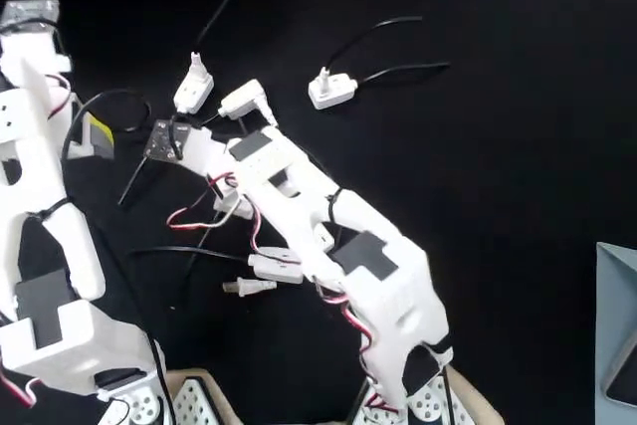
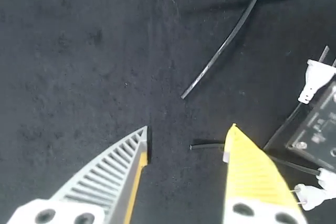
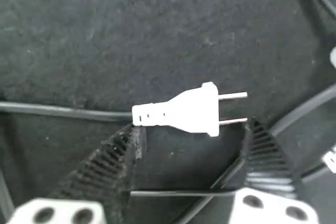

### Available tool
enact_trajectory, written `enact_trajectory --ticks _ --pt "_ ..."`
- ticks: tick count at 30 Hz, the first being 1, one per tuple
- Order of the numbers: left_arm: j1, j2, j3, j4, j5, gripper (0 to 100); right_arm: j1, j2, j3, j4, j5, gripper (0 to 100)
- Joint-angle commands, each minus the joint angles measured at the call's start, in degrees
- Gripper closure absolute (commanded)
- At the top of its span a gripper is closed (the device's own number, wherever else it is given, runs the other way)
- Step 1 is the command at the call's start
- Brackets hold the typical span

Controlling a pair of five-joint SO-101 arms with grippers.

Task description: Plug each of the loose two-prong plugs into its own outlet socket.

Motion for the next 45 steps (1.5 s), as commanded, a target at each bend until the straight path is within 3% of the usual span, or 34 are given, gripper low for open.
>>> enact_trajectory --ticks 1,9,14,25,35,41,45 --pt "-2.1 -2.8 2.4 -3.6 -0.4 77 -0.4 2.5 -6.2 -0.4 0.1 81.2" --pt "-6.2 -2.8 4.7 -5.2 -0.5 77 -0.6 3.9 -13.4 8.7 -0.5 98.2" --pt "-6.5 -2.8 7.5 -5.5 -0.7 77 -0.3 3.9 -20.4 18.5 -9.8 98.6" --pt "-9.4 -2.8 13.0 -9.1 -0.7 77 2.9 0.3 -25.0 32.9 -17.8 98.7" --pt "-11.0 -2.8 19.7 -15.8 -0.7 77 3.5 -24.1 -3.6 30.8 -17.8 98.7" --pt "-10.9 -2.8 19.9 -15.9 -0.7 77 2.0 -37.5 18.9 15.2 -17.4 98.5" --pt "-10.5 -2.8 19.9 -15.6 -0.4 77 0.7 -37.8 22.2 8.1 -16.6 95.6"
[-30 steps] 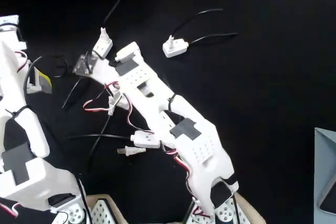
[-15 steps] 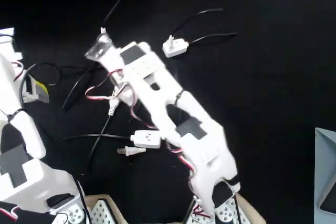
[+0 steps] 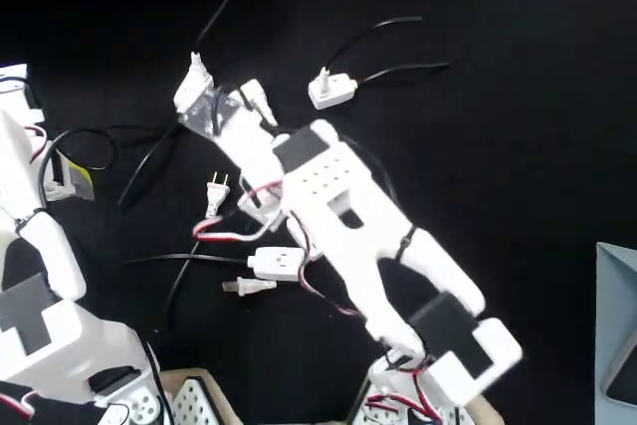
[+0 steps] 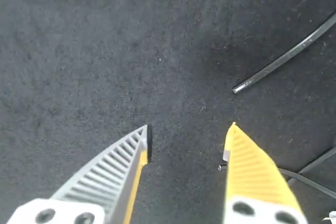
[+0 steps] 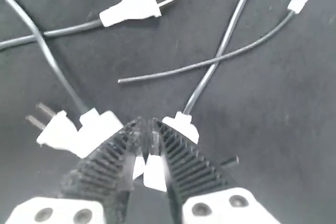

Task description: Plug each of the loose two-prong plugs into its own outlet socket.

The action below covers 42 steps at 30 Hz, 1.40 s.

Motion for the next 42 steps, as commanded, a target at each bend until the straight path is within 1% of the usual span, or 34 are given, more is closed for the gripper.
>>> enact_trajectory --ticks 1,4,9,12,17,23,27,33,42 --pt "0.0 -2.8 -0.2 -0.4 -0.4 77 -1.9 -2.0 0.7 -4.6 2.3 92.3" --pt "-0.4 -2.8 -0.2 -0.4 -0.4 77 -4.0 0.1 0.2 -4.7 10.2 83.4" --pt "-0.5 -2.8 -0.1 -0.4 -0.4 77 -6.3 5.3 0.4 -11.3 24.5 82.2" --pt "-0.5 -2.8 -0.1 -0.4 -0.4 77 -8.4 8.9 0.4 -16.3 29.5 82.2" --pt "-0.5 -2.8 -0.1 -0.4 -0.4 77 -10.4 15.3 0.1 -23.7 34.5 82.1" --pt "-0.5 -2.8 -0.1 -0.4 -0.4 77 -11.5 21.6 0.0 -28.7 38.1 82.1" --pt "-0.5 -2.5 -0.1 -0.4 -0.4 77 -11.2 25.5 -3.7 -27.9 38.4 82.1" --pt "-0.8 -2.3 -0.1 -0.4 -0.4 77 -10.5 30.5 -12.4 -20.7 38.4 82.5" --pt "-3.9 -2.6 -0.1 -0.6 -0.6 77 -5.5 35.6 -22.6 -7.1 38.1 82.5"
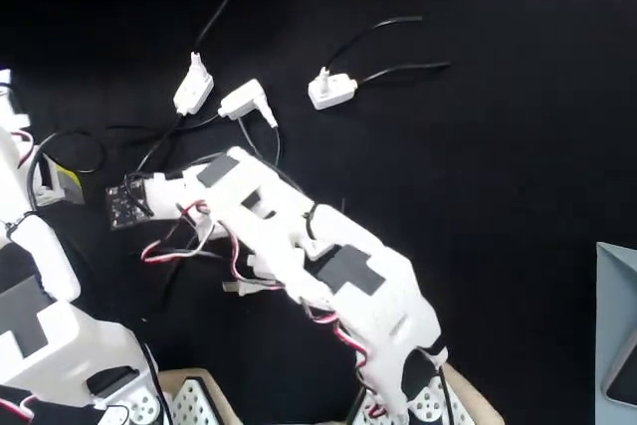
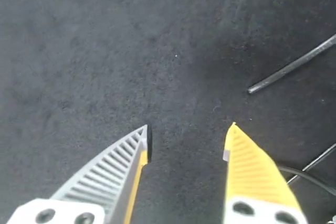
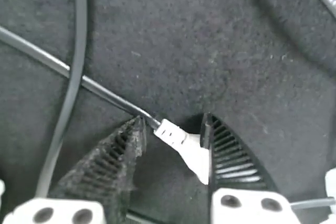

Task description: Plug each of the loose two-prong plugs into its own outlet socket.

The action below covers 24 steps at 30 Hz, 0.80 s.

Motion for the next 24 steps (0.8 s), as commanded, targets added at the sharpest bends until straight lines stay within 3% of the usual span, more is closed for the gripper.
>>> enact_trajectory --ticks 1,13,19,24 --pt "-0.8 -2.7 -0.1 -0.6 -0.6 77 3.7 0.5 -2.1 5.5 -0.2 82.5" --pt "-0.9 -2.7 -0.2 -0.4 -0.6 77 6.5 -2.8 -1.6 13.5 -6.6 83.1" --pt "-1.1 -2.7 -0.2 -0.4 -0.6 77 6.5 1.5 -1.3 11.3 -6.7 99.1" --pt "-1.1 -2.7 -0.2 -0.4 -0.6 77 7.3 -1.5 -3.4 11.5 -6.7 98.7"
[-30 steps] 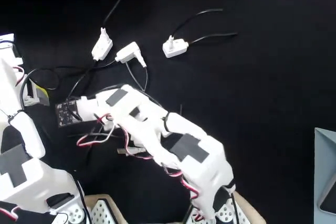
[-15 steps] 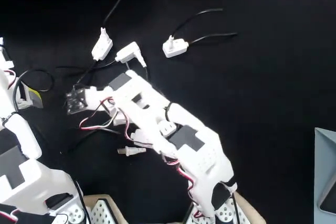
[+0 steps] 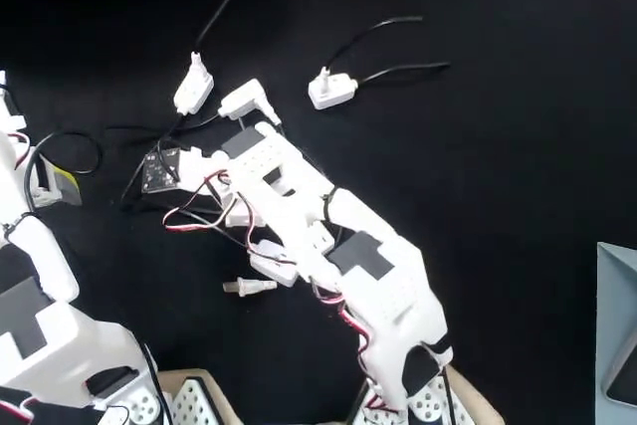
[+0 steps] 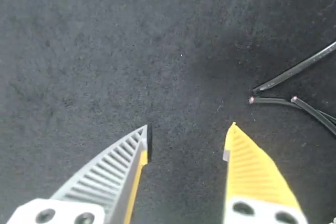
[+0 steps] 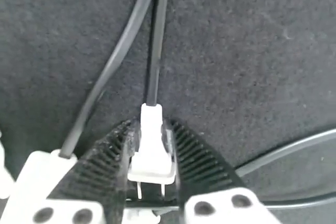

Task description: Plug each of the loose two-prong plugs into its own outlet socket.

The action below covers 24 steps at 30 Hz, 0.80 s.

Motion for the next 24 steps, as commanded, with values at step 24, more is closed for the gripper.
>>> enact_trajectory --ticks 24 --pt "0.0 -2.9 -0.7 1.8 -0.5 77 19.8 -38.5 2.5 20.2 -20.0 98.7"
